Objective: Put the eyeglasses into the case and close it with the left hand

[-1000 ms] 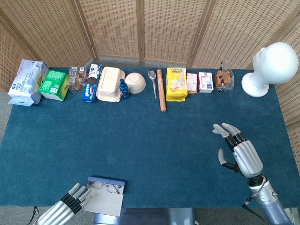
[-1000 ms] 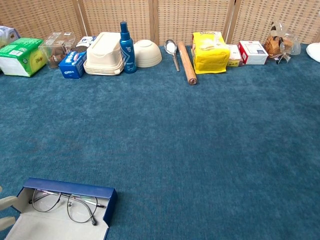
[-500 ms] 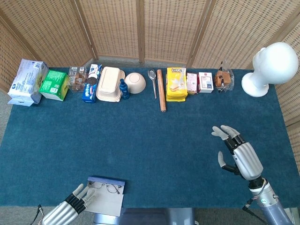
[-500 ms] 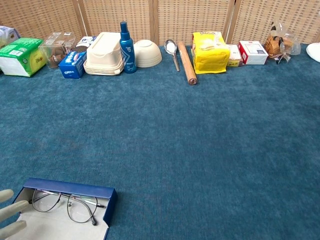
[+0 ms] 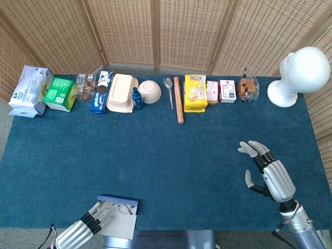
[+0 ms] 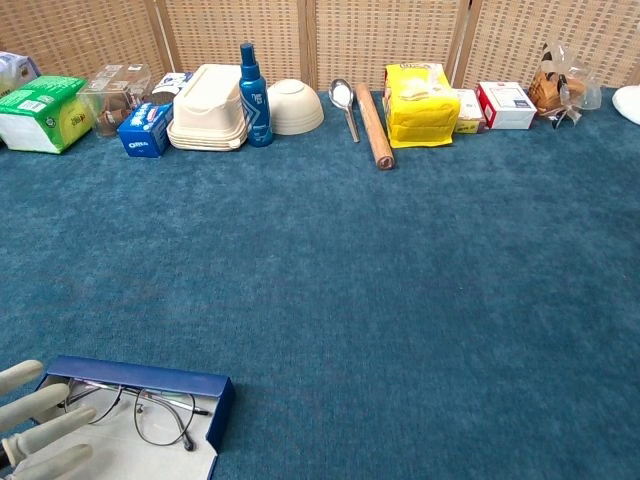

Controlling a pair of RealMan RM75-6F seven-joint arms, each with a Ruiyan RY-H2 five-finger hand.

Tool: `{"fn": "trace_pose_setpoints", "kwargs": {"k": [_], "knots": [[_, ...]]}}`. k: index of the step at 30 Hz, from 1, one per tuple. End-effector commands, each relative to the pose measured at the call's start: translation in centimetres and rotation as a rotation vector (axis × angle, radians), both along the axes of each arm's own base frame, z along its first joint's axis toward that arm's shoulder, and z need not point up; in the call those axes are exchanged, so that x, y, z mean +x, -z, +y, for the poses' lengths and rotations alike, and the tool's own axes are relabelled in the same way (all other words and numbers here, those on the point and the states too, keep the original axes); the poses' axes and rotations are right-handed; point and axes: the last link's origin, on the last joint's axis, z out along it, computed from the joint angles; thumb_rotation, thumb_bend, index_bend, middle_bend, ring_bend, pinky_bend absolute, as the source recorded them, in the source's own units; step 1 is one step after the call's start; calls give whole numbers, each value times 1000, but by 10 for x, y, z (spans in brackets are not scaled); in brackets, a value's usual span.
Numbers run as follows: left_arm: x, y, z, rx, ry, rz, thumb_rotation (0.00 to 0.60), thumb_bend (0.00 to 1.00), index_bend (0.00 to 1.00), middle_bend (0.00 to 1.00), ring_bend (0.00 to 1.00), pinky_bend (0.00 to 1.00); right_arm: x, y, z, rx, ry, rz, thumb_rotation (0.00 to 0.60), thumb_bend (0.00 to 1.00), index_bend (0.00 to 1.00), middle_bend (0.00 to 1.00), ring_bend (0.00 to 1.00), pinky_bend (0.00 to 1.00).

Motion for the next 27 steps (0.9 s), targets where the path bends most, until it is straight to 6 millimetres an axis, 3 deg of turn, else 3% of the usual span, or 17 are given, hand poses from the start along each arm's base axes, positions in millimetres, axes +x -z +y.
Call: {"fn": "trace_pose_setpoints", "kwargs": {"k": [1,27], "knots": [[2,2,1,-3,11,-6,474,216,0,0,0,0,0,-1,1,-1,0,-2,496,665,18,248,114,147],[23,10,13,-52,104,-87,477,215,0,0,0,0,-11,-7,9,-13,25,-18,460,670,18,248,114,147]]}}
